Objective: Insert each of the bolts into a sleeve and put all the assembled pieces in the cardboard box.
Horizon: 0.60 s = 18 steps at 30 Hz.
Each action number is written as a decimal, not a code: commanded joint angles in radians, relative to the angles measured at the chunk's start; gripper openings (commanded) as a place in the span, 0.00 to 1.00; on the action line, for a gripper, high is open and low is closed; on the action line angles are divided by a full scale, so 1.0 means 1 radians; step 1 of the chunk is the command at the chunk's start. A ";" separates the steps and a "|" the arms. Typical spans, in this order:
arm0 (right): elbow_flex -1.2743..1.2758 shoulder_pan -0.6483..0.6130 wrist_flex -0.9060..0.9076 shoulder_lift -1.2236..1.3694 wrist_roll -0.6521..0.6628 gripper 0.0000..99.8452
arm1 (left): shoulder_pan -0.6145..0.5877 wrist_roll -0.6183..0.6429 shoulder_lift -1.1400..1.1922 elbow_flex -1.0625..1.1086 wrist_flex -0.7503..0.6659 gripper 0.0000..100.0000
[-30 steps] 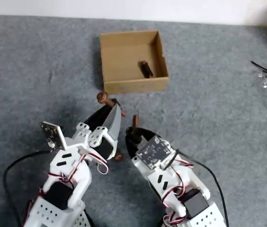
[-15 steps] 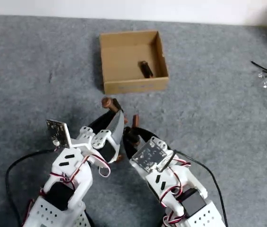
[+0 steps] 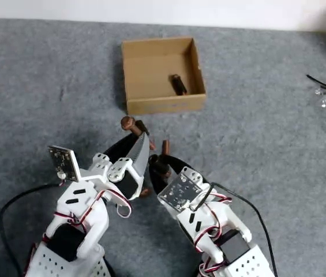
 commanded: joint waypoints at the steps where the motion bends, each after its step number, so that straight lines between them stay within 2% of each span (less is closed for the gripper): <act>1: -0.001 -0.005 -0.041 -0.015 0.012 0.00 | 0.016 0.008 -0.013 -0.067 0.046 0.01; 10: -0.002 -0.004 -0.042 -0.015 0.012 0.00 | 0.090 0.005 -0.013 -0.067 0.129 0.01; 18: 0.007 0.047 -0.097 -0.015 0.012 0.00 | 0.094 0.005 -0.013 -0.064 0.173 0.01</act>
